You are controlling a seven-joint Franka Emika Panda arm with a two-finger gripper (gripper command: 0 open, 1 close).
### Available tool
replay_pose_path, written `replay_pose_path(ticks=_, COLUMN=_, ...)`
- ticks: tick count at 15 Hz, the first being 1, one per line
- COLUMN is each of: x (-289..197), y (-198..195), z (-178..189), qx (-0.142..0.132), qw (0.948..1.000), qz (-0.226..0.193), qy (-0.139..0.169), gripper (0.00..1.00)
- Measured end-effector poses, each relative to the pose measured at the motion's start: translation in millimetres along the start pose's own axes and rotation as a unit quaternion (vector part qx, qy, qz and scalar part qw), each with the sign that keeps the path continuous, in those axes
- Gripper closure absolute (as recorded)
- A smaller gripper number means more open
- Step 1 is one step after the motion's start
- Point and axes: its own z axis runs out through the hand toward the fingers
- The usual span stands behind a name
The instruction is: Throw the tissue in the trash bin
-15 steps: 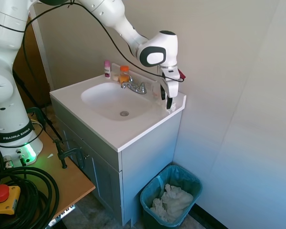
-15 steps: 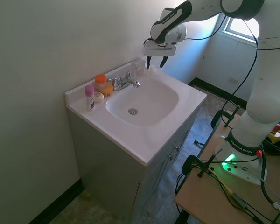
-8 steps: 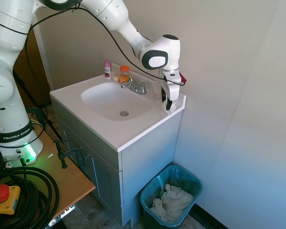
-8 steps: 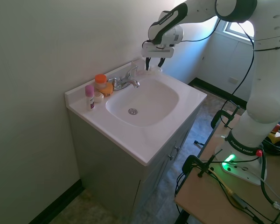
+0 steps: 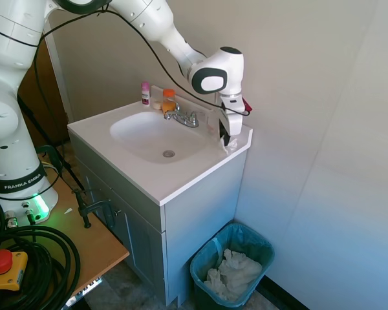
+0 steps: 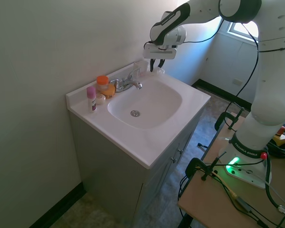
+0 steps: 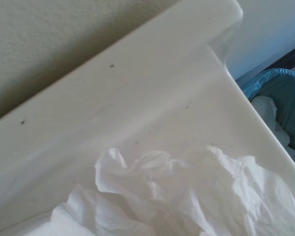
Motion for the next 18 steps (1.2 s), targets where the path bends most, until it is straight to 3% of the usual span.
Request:
replay_pose_path(ticks=5, x=11.0, y=4.0, z=-14.3, qx=0.021, qw=0.9997, qz=-0.006, qy=-0.011, gripper=1.0)
replay_pose_path(ticks=9, x=41.0, y=21.4, z=-73.7, qx=0.049, qw=0.9986, qz=0.0, qy=-0.017, gripper=1.0)
replay_pose_path(ticks=12, x=92.6, y=66.0, z=-109.1, qx=0.064, qw=0.9976, qz=0.026, qy=-0.011, gripper=1.0)
replay_pose_path(ticks=14, x=126.7, y=102.2, z=-105.3, qx=0.058, qw=0.997, qz=0.05, qy=-0.012, gripper=1.0)
replay_pose_path(ticks=18, x=160.4, y=148.9, z=-58.5, qx=0.028, qw=0.9972, qz=0.064, qy=-0.028, gripper=1.0)
